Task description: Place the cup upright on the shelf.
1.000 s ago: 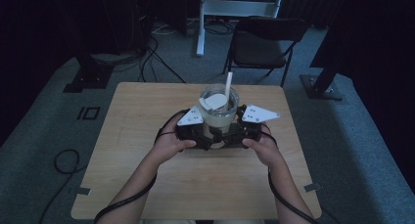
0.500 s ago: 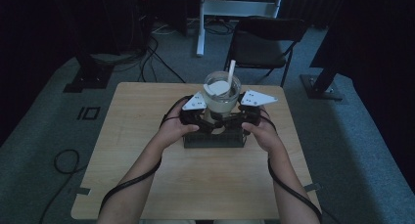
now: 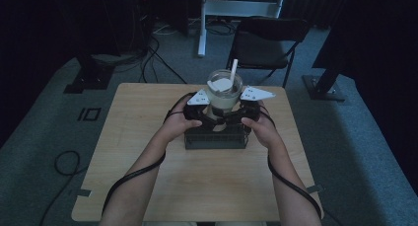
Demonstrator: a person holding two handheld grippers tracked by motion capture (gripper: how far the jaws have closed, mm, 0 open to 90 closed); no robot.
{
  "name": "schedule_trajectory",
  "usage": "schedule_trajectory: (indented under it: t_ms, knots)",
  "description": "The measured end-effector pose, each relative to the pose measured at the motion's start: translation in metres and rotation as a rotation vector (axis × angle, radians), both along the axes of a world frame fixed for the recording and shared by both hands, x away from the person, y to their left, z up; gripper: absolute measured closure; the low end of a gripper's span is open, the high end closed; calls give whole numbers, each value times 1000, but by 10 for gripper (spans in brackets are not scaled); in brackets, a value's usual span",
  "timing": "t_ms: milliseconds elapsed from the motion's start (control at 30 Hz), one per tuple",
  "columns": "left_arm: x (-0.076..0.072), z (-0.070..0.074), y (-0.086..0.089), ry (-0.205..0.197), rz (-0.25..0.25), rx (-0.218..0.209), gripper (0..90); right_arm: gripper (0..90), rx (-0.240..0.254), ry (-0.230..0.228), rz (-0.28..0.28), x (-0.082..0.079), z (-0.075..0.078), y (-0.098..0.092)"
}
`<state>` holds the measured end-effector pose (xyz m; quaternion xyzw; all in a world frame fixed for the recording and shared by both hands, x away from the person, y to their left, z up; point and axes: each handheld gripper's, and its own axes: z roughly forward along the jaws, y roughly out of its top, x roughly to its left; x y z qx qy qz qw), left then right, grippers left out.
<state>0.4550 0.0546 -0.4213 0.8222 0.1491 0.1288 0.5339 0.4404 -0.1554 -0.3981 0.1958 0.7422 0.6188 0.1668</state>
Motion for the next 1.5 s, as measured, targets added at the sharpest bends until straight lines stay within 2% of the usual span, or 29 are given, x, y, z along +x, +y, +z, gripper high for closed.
schedule_trajectory:
  t_ms: [300,433,567,667,933,1233,1367,1500]
  knots:
    - [2,-15,-2,21,11,13,109,90,-19,38,-12,3,-13,0]
    - [2,-15,-2,22,17,29,109,90,-11,46,-15,4,-17,0]
    - [2,-15,-2,51,21,27,109,90,-7,56,-19,5,-17,1]
    - [2,-15,-2,69,22,49,109,90,4,71,-18,6,-20,0]
    - [1,-15,-4,56,30,121,109,89,27,96,-23,5,-29,-1]
    - [-3,-18,-1,74,37,149,108,89,58,119,-16,3,-37,2]
    - [-5,-23,2,75,42,140,107,89,43,110,-15,1,-40,4]
    - [-6,-28,5,101,54,149,104,89,19,109,-20,0,-44,7]
